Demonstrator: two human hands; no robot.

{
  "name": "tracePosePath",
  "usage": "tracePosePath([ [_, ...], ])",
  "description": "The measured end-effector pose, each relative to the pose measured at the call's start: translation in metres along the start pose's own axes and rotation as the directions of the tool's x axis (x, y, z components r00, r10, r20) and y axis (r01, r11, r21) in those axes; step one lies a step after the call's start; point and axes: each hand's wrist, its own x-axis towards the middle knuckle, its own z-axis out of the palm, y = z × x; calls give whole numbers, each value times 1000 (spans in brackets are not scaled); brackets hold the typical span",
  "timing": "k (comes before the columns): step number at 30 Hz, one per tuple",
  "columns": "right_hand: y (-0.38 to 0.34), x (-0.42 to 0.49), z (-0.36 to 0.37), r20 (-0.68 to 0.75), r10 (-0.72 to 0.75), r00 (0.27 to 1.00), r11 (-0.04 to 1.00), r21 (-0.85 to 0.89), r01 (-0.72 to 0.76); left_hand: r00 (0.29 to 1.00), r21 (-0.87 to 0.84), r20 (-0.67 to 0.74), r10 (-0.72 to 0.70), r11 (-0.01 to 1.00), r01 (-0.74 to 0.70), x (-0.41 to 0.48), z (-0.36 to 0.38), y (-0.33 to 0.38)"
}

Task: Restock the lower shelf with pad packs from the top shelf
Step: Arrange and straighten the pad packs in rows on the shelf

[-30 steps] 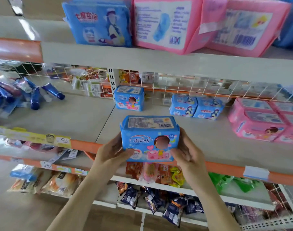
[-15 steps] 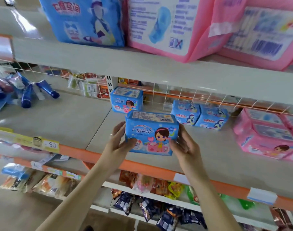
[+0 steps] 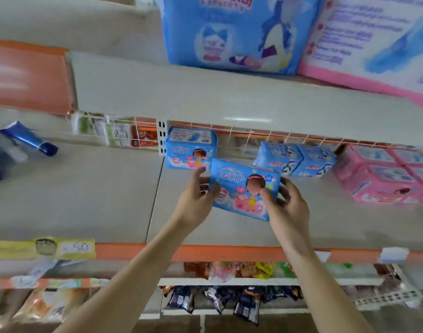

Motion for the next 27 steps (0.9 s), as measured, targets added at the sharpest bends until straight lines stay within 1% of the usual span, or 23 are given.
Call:
tracePosePath([
  [3,-7,2,7,-56,-7,998,993,-121,0,999,91,51,5,996,-10,15,1,1],
  [5,-6,7,10,-77,-25,997,989,-148,14,997,149,71,-7,989,-3,26,5,-1],
  [8,0,21,13,-67,-72,995,985,-163,60,998,160,63,-23,987,12,45,15,-6],
  [10,8,35,14,-54,-90,995,982,-170,79,999,176,37,-21,984,14,55,22,-7],
  [12,19,49,17,-45,-118,992,978,-176,109,999,213,-18,-31,976,34,60,29,-6],
  [15,35,65,23,-18,-218,976,960,-186,211,991,315,-122,-58,944,94,66,32,-8],
  [17,40,73,28,12,-249,969,952,-179,247,985,348,-166,-56,931,112,71,30,-8],
  [20,44,84,33,5,-288,958,943,-173,285,984,436,-177,-28,894,104,81,29,-5],
  [22,47,89,37,-5,-313,950,937,-165,308,984,508,-177,-34,853,121,89,29,-3],
  [25,56,95,41,10,-313,950,937,-162,310,983,586,-171,-60,796,150,96,31,-3],
  [27,62,100,41,12,-291,957,947,-141,290,984,592,-172,-44,794,139,97,32,-6],
])
